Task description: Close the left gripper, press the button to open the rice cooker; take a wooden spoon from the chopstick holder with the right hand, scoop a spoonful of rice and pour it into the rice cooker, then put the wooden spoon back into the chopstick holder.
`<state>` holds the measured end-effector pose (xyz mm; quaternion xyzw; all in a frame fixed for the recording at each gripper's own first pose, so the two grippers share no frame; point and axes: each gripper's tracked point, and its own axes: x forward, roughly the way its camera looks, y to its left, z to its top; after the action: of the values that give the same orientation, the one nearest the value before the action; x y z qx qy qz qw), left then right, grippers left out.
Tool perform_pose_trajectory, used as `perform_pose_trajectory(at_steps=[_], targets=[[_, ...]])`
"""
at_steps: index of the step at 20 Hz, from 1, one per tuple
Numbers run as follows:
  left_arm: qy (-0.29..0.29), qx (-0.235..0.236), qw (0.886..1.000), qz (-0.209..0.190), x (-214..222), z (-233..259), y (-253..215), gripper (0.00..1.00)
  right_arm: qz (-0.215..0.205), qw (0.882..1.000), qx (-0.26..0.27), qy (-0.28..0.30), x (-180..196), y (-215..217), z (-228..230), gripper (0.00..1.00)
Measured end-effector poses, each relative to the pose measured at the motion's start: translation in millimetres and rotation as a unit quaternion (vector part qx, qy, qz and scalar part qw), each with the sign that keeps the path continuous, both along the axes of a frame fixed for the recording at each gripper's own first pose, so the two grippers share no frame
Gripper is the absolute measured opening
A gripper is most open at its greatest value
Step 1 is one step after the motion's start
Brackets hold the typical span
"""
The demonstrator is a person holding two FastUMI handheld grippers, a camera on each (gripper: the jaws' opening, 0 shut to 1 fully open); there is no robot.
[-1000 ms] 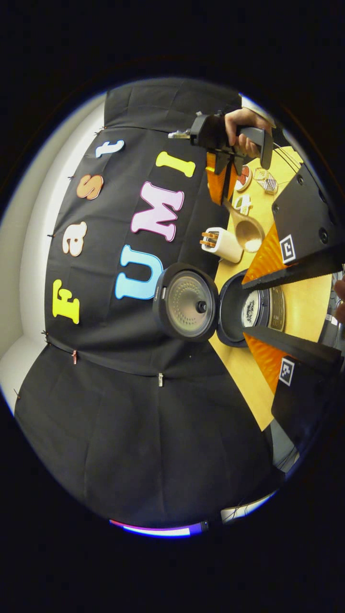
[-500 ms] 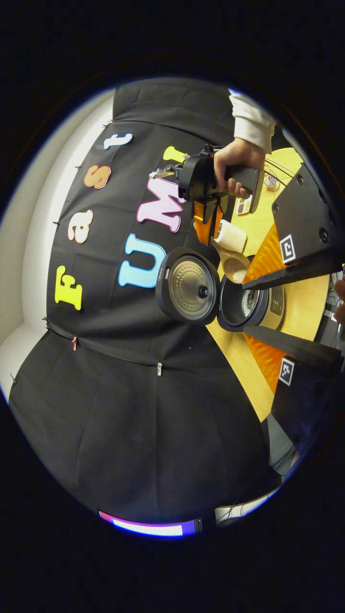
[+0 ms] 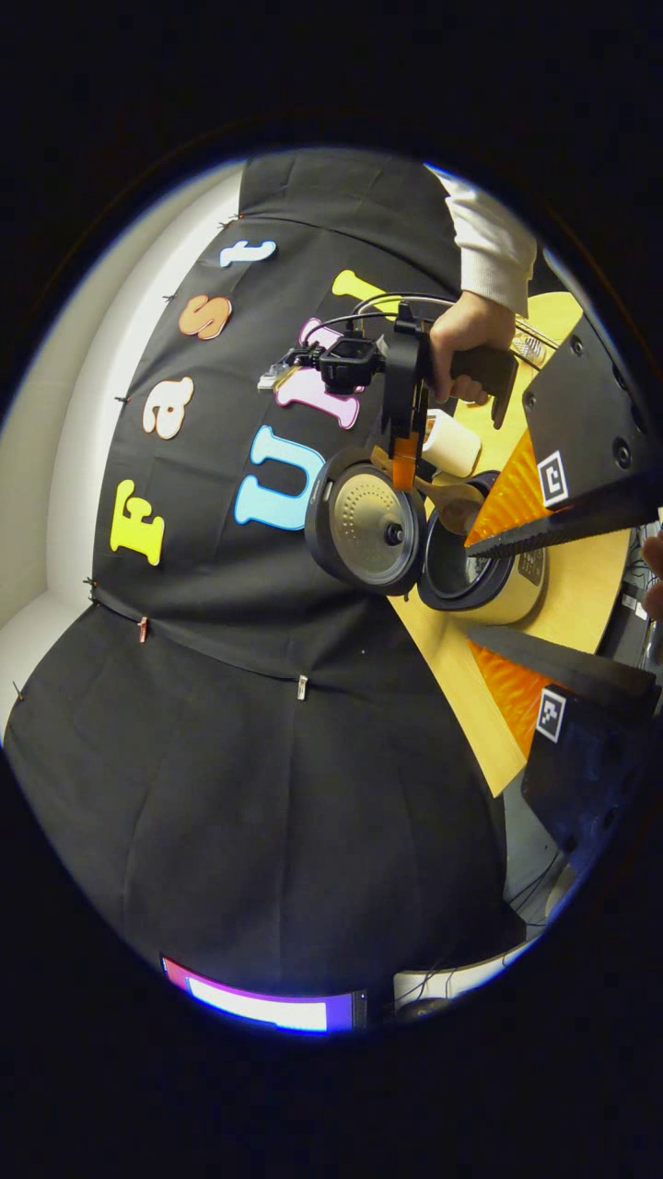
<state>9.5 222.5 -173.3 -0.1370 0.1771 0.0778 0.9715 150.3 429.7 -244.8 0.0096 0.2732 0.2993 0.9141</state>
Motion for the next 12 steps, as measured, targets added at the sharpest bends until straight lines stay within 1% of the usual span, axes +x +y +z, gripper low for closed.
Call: perform_pose_trajectory(at_steps=[1,2,5,7,8,9,10,11,12], targets=[[-0.001,-0.001,1.000,0.003,-1.1,-0.1,3.0,0.57,0.012,1.000,-0.010,-0.012,-2.8,3.8,1.2,0.21],[0.000,-0.003,1.000,0.004,-3.1,-0.7,3.9,0.57,0.021,0.999,-0.020,-0.023,-4.9,6.8,1.5,0.12],[-0.003,-0.002,1.000,0.006,-5.3,1.9,6.6,0.57,0.041,0.996,-0.056,-0.060,-8.7,6.3,2.0,0.12],[-0.003,-0.003,1.000,0.005,-7.0,1.6,5.3,0.57,0.065,0.992,-0.073,-0.083,-14.3,10.1,3.4,0.12],[-0.001,-0.003,1.000,0.005,-7.0,-0.1,3.6,0.57,0.074,0.990,-0.076,-0.091,-18.3,11.9,4.5,0.20],[0.000,-0.004,1.000,0.004,-7.2,0.2,2.3,0.57,0.080,0.989,-0.077,-0.094,-21.8,12.4,6.1,0.12],[-0.001,-0.004,1.000,0.003,-7.6,1.3,0.2,0.57,0.081,0.989,-0.076,-0.100,-24.7,11.8,10.4,0.16],[-0.002,-0.001,1.000,0.002,-7.4,3.3,-0.9,0.57,0.078,0.988,-0.073,-0.107,-25.8,9.9,15.7,0.16],[-0.002,0.002,1.000,0.000,-8.8,5.4,-2.6,0.57,0.073,0.989,-0.066,-0.107,-25.0,7.6,20.5,0.12]])
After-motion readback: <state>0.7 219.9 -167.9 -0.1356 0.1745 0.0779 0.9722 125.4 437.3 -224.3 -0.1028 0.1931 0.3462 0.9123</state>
